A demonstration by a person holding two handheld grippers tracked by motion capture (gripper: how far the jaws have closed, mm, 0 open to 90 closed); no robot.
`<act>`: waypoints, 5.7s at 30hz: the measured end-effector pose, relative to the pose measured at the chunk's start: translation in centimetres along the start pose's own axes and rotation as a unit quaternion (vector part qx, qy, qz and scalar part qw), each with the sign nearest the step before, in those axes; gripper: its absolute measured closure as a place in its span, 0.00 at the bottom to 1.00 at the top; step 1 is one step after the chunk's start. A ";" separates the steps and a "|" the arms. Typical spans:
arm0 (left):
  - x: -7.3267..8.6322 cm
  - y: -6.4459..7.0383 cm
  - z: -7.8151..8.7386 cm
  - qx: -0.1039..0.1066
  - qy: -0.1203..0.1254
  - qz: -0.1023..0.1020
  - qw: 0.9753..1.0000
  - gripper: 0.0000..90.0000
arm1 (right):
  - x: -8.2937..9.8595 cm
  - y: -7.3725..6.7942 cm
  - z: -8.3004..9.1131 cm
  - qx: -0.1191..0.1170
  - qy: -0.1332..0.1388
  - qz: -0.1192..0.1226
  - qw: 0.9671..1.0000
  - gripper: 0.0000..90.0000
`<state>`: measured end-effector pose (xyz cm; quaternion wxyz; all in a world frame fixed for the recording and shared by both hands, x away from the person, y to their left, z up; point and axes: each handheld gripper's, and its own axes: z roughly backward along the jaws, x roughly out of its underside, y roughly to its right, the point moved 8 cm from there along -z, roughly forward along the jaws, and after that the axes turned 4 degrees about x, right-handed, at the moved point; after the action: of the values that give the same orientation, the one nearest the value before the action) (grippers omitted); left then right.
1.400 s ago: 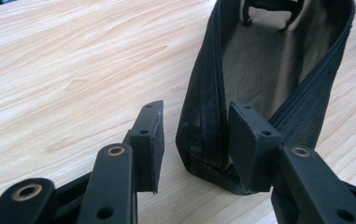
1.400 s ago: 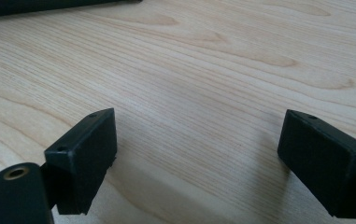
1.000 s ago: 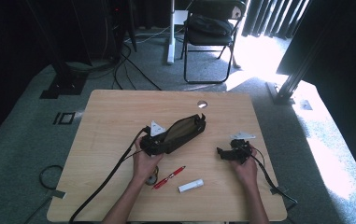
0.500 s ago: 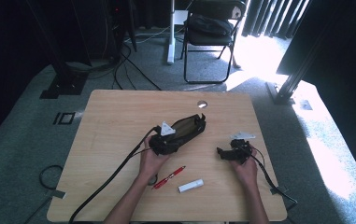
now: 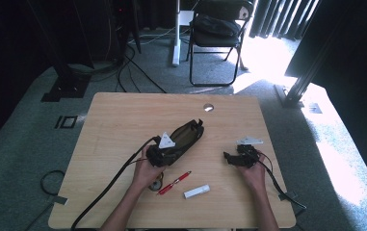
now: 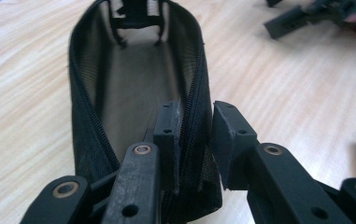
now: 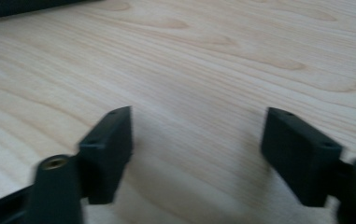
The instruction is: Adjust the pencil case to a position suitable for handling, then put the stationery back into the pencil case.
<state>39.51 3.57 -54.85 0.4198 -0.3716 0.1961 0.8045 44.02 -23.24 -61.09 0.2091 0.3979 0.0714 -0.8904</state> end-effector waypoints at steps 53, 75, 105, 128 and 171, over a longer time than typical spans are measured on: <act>3.1 1.5 3.5 0.029 0.020 -0.004 0.999 0.65 | -7.8 -8.5 0.6 -0.077 0.025 0.037 0.996 0.34; 6.0 0.4 6.4 -0.006 0.034 0.049 0.998 0.49 | -5.5 -7.1 5.9 -0.051 0.084 0.043 0.994 0.25; 8.7 2.0 5.0 -0.063 0.000 0.111 0.992 0.21 | 0.9 -4.0 4.5 0.006 0.039 0.018 0.999 0.23; 10.1 2.2 3.8 -0.092 -0.041 0.105 0.989 0.25 | 1.4 -3.8 4.3 0.008 0.039 0.012 0.999 0.23; 11.7 -1.5 4.9 -0.069 -0.047 0.082 0.993 0.46 | 2.7 -2.4 3.1 0.024 0.006 0.030 0.999 0.23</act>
<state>34.28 13.71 -60.55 0.3343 -0.3441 0.1506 0.8644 39.23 -22.85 -61.07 0.2260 0.4097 0.0392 -0.8829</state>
